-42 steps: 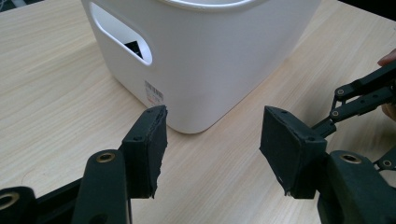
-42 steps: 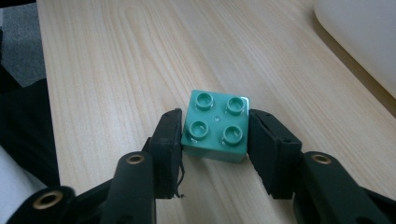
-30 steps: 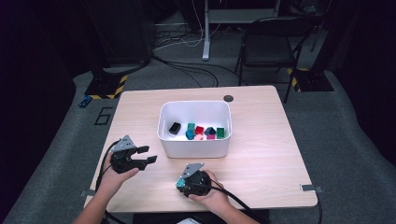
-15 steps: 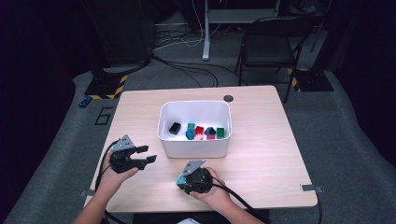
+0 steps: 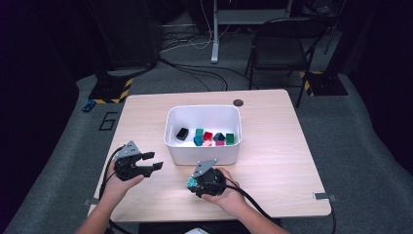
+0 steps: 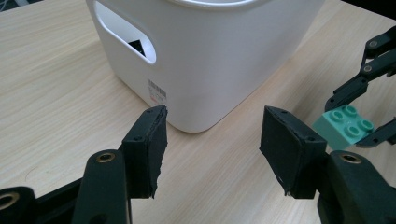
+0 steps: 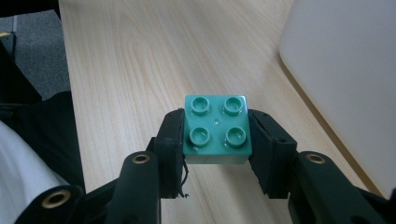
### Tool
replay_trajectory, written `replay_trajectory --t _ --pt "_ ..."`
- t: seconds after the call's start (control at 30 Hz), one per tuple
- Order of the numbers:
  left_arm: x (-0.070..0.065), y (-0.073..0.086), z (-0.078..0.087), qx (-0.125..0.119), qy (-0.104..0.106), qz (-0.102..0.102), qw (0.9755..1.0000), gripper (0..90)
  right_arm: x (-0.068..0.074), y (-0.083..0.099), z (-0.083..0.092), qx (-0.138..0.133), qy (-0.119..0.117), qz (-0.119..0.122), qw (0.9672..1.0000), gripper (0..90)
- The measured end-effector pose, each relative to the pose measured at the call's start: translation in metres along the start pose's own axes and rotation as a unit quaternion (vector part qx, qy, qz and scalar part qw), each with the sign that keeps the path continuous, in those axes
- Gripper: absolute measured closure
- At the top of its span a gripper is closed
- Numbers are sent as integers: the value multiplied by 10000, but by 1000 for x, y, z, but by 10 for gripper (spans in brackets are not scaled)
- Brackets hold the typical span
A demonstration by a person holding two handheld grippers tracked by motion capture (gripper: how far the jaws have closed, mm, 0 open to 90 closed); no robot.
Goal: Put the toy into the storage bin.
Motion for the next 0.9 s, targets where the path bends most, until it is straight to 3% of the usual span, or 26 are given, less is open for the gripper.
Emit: replay_trajectory --t 0.3,0.6,0.9 --pt "0 0 0 -12 -9 -8 10000 410 -4 -16 18 -35 -145 -184 9997 584" --pt "0 0 1 -2 -5 -5 10000 410 -5 -41 42 -124 -197 -87 9997 584" --pt "0 0 1 -10 13 1 10000 410 -18 -70 66 -231 -135 38 9996 584"
Point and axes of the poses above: each handheld gripper's, and its own axes: z roughly backward along the jaws, y roughly out of its underside, x roughly to its left, the point moved 10 cm from there along -z, roughly forward along the jaws, and after that the axes turned 7 degrees about -x, right-handed, at the moved point
